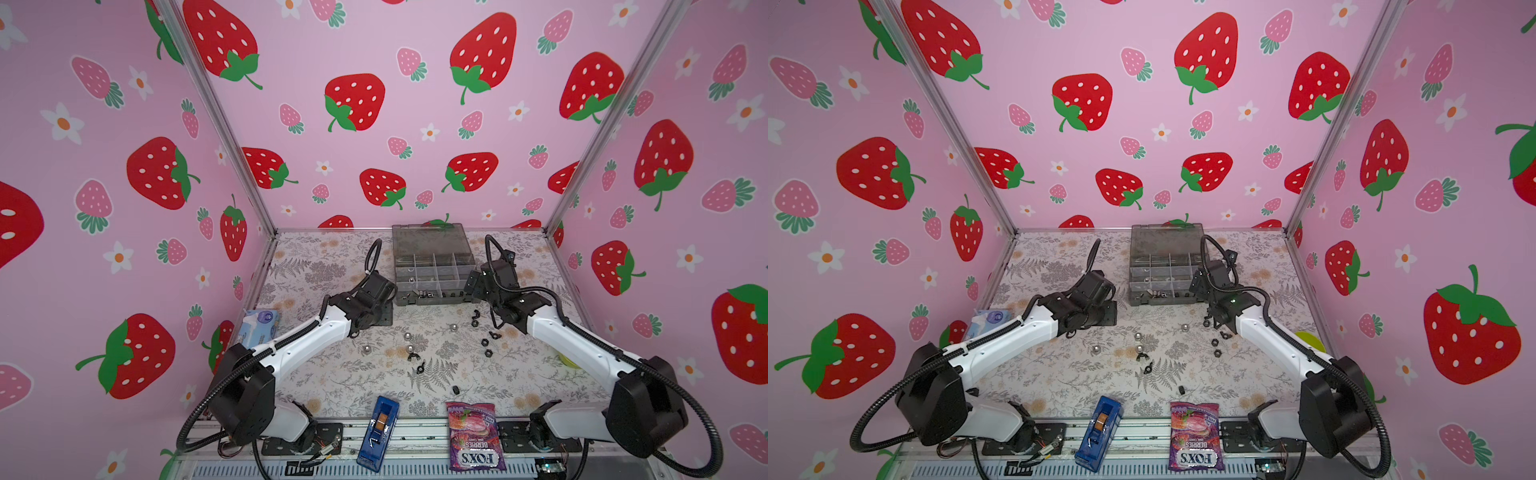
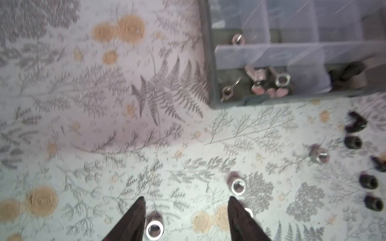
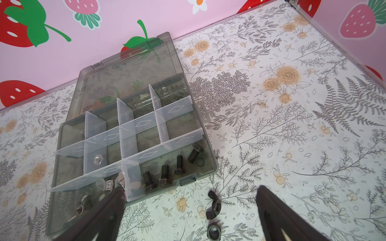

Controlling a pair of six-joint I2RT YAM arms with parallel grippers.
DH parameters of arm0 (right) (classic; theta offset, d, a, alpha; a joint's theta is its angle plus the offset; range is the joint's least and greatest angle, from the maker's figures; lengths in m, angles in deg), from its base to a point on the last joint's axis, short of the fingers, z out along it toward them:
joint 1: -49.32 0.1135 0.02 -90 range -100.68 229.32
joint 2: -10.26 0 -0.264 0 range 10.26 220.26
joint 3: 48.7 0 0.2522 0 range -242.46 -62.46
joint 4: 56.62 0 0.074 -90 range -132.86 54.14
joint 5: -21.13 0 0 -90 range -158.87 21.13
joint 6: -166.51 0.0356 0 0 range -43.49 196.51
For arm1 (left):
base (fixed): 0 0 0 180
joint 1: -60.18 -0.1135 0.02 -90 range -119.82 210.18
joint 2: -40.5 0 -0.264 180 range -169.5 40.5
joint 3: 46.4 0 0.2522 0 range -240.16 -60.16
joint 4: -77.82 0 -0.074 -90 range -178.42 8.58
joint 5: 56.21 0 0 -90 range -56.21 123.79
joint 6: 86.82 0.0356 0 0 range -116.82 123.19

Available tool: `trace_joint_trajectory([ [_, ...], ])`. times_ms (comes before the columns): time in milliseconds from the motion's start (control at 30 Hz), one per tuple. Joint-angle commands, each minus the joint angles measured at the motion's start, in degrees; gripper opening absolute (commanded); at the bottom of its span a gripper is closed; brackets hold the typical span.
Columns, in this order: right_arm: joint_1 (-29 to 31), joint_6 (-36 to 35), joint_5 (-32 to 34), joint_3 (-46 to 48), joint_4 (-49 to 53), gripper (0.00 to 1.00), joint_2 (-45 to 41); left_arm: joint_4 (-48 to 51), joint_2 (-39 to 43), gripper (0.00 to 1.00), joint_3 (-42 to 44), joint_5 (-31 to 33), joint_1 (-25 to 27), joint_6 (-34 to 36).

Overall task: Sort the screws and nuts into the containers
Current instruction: 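Move the left gripper back over another silver hex nut in the pile, then lower and close the left gripper on the silver hex nut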

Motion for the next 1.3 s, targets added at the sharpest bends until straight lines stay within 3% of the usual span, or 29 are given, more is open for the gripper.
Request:
trace_joint_trajectory([
  [0, -0.39, 2.15, 1.99, 0.57, -0.07, 1.0, -0.68, 4.29, 2.23, 0.63, 3.47, 0.6, 0.93, -5.75],
  [267, -0.41, 3.69, 2.04, 1.07, 0.01, 1.0, -0.41, 4.81, 0.56, 0.6, 9.59, -1.21, 1.04, -8.97],
  [1267, -0.81, 3.43, 2.68, 0.4, 1.28, 1.0, 0.27, 1.93, -11.22, 0.43, 7.49, -2.5, -0.78, -9.05],
])
